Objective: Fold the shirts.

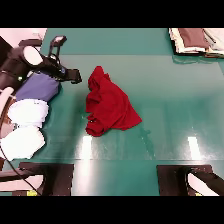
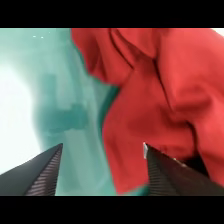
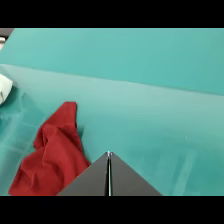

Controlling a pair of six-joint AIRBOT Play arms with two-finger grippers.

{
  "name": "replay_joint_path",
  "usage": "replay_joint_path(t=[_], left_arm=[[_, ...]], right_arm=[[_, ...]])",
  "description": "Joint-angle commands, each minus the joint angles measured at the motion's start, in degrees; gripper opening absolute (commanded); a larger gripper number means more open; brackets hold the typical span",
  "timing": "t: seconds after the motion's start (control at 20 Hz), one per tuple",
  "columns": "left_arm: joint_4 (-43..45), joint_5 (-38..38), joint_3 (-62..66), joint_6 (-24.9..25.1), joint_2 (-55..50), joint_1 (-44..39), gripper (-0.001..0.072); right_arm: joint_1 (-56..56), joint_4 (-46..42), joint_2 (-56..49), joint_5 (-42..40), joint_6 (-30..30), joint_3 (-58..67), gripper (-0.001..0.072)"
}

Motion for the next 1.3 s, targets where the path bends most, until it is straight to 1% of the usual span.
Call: replay_joint_path(t=[0.0,0.05,0.1,0.2,0.25,0.4,0.55,0.65,0.7,0.75,0.85,0.9,0.95,1.0,1.05,1.1,1.2,1.25], left_arm=[[-6.0,11.0,-2.0,0.5,-7.0,1.4,0.0597],[-7.3,14.7,-1.9,0.8,-9.0,1.4,0.0597],[-9.3,16.5,-1.1,2.2,-11.2,1.4,0.0597],[-13.9,16.5,1.5,7.1,-15.4,0.9,0.0597],[-14.8,16.4,2.8,8.0,-16.9,0.9,0.0597],[-16.4,15.9,6.6,7.9,-20.8,0.9,0.0597],[-16.4,14.7,8.0,8.0,-22.5,0.9,0.0596],[-16.8,14.3,8.0,9.5,-22.5,0.9,0.0581],[-16.8,13.7,8.0,9.7,-22.5,0.9,0.0391],[-17.2,13.2,8.0,11.0,-22.5,0.9,0.0301],[-17.6,13.2,8.0,11.9,-22.5,0.8,0.0273],[-17.7,13.1,8.0,12.0,-22.4,0.8,0.0018],[-17.5,12.3,8.6,12.0,-22.4,0.8,0.0026],[-17.3,11.0,9.8,12.0,-22.3,1.0,0.0025],[-17.0,9.3,11.5,12.0,-22.0,1.3,0.0025],[-16.3,7.8,13.7,12.0,-21.6,1.7,0.0025],[-13.9,6.1,17.5,12.0,-20.3,1.8,0.0025],[-13.0,5.4,18.9,12.0,-19.4,1.8,0.0025]], right_arm=[[0.0,-0.1,0.0,1.8,0.0,0.0,0.0018],[0.0,-0.1,0.0,1.7,0.0,-0.5,0.0017],[0.0,-0.1,0.0,1.7,0.0,-1.4,0.0017],[0.0,-0.1,0.0,1.4,0.0,-4.0,0.0017],[0.0,-0.1,0.0,0.7,0.0,-5.5,0.0017],[0.0,0.0,0.0,-2.3,0.0,-10.5,0.0017],[0.0,0.0,0.0,-3.3,0.0,-15.8,0.0017],[0.0,0.0,0.0,-4.1,0.0,-19.6,0.0018],[0.0,0.0,0.0,-4.4,0.0,-21.7,0.0017],[0.0,0.0,0.0,-4.6,0.0,-23.8,0.0017],[0.0,0.0,0.0,-4.7,0.1,-28.1,0.0018],[0.0,0.1,0.0,-4.8,0.1,-30.5,0.0018],[0.0,0.1,0.0,-4.9,0.3,-33.3,0.0045],[0.0,0.2,0.0,-4.9,1.1,-36.2,0.0234],[0.0,0.9,0.0,-4.8,1.9,-39.6,0.0495],[0.0,2.6,-0.5,-4.5,1.8,-43.1,0.0521],[1.5,6.4,-3.0,-5.6,1.8,-50.2,0.0519],[3.5,8.1,-5.0,-7.8,1.8,-53.4,0.0518]])
